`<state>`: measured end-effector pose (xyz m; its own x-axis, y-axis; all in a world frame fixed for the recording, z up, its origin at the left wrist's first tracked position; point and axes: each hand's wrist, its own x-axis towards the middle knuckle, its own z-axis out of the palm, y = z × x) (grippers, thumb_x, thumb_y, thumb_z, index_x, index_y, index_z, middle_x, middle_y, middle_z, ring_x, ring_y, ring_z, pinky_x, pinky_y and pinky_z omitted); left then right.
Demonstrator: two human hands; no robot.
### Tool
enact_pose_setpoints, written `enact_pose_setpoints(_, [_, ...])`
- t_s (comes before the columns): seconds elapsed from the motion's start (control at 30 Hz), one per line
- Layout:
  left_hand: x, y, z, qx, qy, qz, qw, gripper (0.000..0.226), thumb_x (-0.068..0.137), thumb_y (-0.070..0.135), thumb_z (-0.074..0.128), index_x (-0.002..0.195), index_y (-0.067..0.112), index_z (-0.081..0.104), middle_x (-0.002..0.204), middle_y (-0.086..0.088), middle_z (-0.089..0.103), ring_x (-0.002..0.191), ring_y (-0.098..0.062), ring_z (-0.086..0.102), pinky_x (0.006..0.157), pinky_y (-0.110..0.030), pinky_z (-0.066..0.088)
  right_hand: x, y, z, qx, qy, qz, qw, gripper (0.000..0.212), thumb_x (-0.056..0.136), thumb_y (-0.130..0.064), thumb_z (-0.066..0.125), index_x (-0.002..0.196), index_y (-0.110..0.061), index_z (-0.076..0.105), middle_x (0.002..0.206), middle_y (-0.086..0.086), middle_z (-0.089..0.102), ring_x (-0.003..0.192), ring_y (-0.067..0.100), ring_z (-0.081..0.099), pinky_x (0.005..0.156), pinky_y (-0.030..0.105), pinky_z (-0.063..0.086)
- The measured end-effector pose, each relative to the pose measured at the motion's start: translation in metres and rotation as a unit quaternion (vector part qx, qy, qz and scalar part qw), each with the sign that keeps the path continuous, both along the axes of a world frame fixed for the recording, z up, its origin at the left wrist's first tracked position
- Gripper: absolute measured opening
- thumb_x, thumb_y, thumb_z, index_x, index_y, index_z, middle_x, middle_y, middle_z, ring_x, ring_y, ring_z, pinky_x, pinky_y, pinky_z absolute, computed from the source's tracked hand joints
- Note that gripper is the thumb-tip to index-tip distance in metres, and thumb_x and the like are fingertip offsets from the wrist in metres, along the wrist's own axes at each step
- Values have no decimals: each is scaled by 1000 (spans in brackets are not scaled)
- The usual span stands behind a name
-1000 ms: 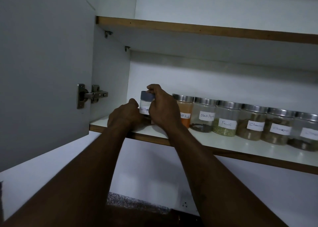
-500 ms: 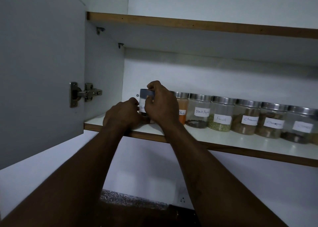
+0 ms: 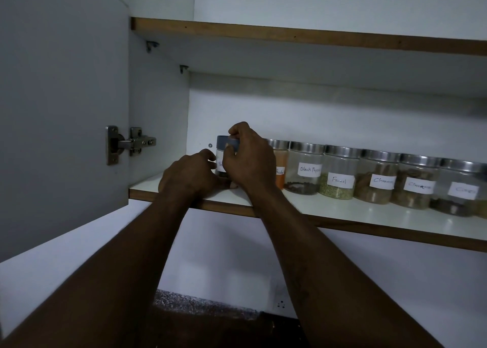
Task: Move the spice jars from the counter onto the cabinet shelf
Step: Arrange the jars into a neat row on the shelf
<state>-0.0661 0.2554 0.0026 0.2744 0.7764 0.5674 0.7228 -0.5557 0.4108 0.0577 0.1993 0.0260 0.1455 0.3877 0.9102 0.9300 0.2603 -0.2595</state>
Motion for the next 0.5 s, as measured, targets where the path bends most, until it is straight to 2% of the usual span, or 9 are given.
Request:
enact_pose_setpoints(0.2, [1, 3, 0, -13, 0, 18, 1000, 99, 57, 79, 79, 136, 25, 53, 127, 2, 70, 110, -25, 65, 87, -37, 53, 3, 1, 0, 26, 7, 1, 1000, 31, 90, -17, 64, 120, -16, 62, 119, -1, 70, 102, 22, 67, 83, 35, 54])
enact_pose_setpoints(0.33, [1, 2, 1, -27, 13, 25, 999, 106, 52, 85, 77, 136, 27, 50, 126, 2, 69, 111, -25, 64, 90, -41, 55, 4, -1, 0, 68, 14, -5, 998, 28, 91, -10, 59, 118, -15, 63, 117, -3, 71, 100, 19, 68, 82, 30, 52])
enact_pose_setpoints(0.4, [1, 1, 0, -28, 13, 31, 999, 104, 54, 84, 77, 136, 26, 49, 125, 1, 70, 109, -25, 64, 85, -39, 54, 6, -5, 1, 92, 16, -8, 996, 27, 92, -9, 57, 118, -15, 63, 116, -4, 71, 99, 18, 68, 81, 27, 51])
enact_pose_setpoints(0.5, [1, -2, -1, -20, -3, 41, 999, 94, 59, 78, 80, 130, 24, 50, 116, 0, 71, 99, -23, 64, 74, -34, 50, 11, -16, 2, 104, -7, -10, 994, 27, 94, -7, 55, 120, -13, 63, 119, -1, 69, 97, 20, 68, 80, 36, 56])
